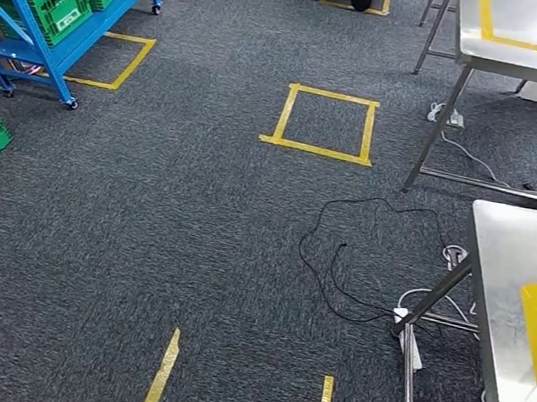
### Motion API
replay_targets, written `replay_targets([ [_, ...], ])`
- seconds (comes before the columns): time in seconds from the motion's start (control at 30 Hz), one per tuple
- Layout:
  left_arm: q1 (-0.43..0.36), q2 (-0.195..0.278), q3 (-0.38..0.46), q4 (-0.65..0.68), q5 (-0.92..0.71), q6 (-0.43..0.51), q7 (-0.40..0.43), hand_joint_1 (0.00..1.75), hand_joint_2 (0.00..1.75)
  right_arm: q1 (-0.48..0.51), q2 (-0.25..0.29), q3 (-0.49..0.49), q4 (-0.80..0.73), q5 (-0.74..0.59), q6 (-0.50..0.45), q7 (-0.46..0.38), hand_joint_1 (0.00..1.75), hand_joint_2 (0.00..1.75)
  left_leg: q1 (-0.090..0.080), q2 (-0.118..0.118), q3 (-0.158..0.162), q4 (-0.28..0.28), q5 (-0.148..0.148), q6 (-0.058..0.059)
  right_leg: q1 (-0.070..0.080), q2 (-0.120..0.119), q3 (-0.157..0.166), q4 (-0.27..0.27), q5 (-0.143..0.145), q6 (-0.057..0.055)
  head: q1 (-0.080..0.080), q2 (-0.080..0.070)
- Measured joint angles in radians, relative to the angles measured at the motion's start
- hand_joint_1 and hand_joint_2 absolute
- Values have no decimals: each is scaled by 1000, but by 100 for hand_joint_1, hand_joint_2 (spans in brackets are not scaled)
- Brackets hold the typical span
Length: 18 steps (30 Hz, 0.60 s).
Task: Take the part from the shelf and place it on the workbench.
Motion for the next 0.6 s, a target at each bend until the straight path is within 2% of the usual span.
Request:
replay_targets([
  [0.07, -1, 0, 0, 0, 0, 0, 0, 0, 0, 0, 0, 0, 0, 0, 0, 0, 0, 0, 4, 3, -74, 138, -61, -8, 1, -6, 1, -1, -3, -7, -5, 0],
  [0.1, -1, 0, 1, 0, 0, 0, 0, 0, 0, 0, 0, 0, 1, 0, 0, 0, 0, 0, 7, 3, -110, 198, -77, -10, 2, -8, 1, 0, -5, -8, -4, 0],
  [0.13, -1, 0, 1, 0, 0, 0, 0, 0, 0, 0, 0, -1, 1, 0, 0, 0, 0, 0, 9, 3, -132, 228, -73, -12, 2, -9, 1, 0, -8, -9, -4, 0],
  [0.17, 0, 0, 2, 0, 0, 0, 0, 0, 0, 0, 0, -1, 2, 0, 0, 0, 0, 0, 10, 3, -134, 216, -46, -12, 2, -10, 3, 0, -11, -8, -4, 0],
  [0.2, 0, 0, 2, 0, 0, 0, 0, 0, 0, 0, 0, -1, 3, 0, 0, 0, 0, 0, 11, 4, -117, 168, -5, -11, 2, -10, 7, 0, -15, -7, -5, 0],
  [0.23, 0, 0, 2, 0, 0, 0, 0, 0, 0, 0, 0, -2, 3, 0, 0, 0, 0, 0, 12, 6, -88, 99, 39, -9, 2, -10, 11, -1, -19, -4, -5, 0],
  [0.27, -1, 0, 2, 0, 0, 1, 0, 0, 0, 0, 0, -2, 3, 0, 0, 0, 0, 0, 12, 8, -60, 33, 68, -7, 4, -10, 16, 1, -23, 0, -5, 0],
  [0.3, -2, 0, 3, 0, 0, 1, 0, 0, 0, 0, 0, -2, 3, 0, 0, -1, 0, 0, 11, 10, -41, -13, 82, -4, 6, -9, 19, 2, -26, 4, -4, 0],
  [0.33, -4, 0, 3, 0, -1, 2, 0, 0, 0, 0, 0, -2, 4, 0, 0, -1, 0, 0, 9, 11, -33, -37, 84, -1, 7, -9, 19, 2, -28, 9, -4, 0],
  [0.4, -4, -1, 4, 0, -1, 3, 0, 0, 0, -1, 0, -2, 4, 0, 0, -1, 0, 0, 7, 10, -32, -46, 81, 8, 6, -10, 22, -1, -29, 21, -4, 0],
  [0.47, -4, -1, 5, 0, -1, 4, 0, 0, 0, -3, 0, -2, 4, 0, 0, -2, 0, 0, 8, 9, -26, -55, 85, 21, 3, -8, 17, 19, -46, 31, -3, 0],
  [0.5, -4, -1, 6, 0, -1, 4, 0, 0, 0, -4, 0, -2, 4, 0, 0, -2, 0, 0, 9, 9, -23, -59, 86, 27, 3, -6, 0, 57, -70, 35, 0, 0],
  [0.53, -5, -1, 6, 0, -1, 4, 0, 0, 0, -4, 0, -1, 5, 0, 0, -2, 0, 0, 9, 10, -21, -61, 85, 32, 3, -5, -31, 116, -100, 36, 2, 0],
  [0.6, -5, -2, 6, 0, -1, 4, 0, 0, 0, -4, 0, -1, 6, 0, 0, -2, 0, 0, 6, 10, -19, -61, 81, 39, 3, -4, -108, 253, -152, 38, 5, 0],
])
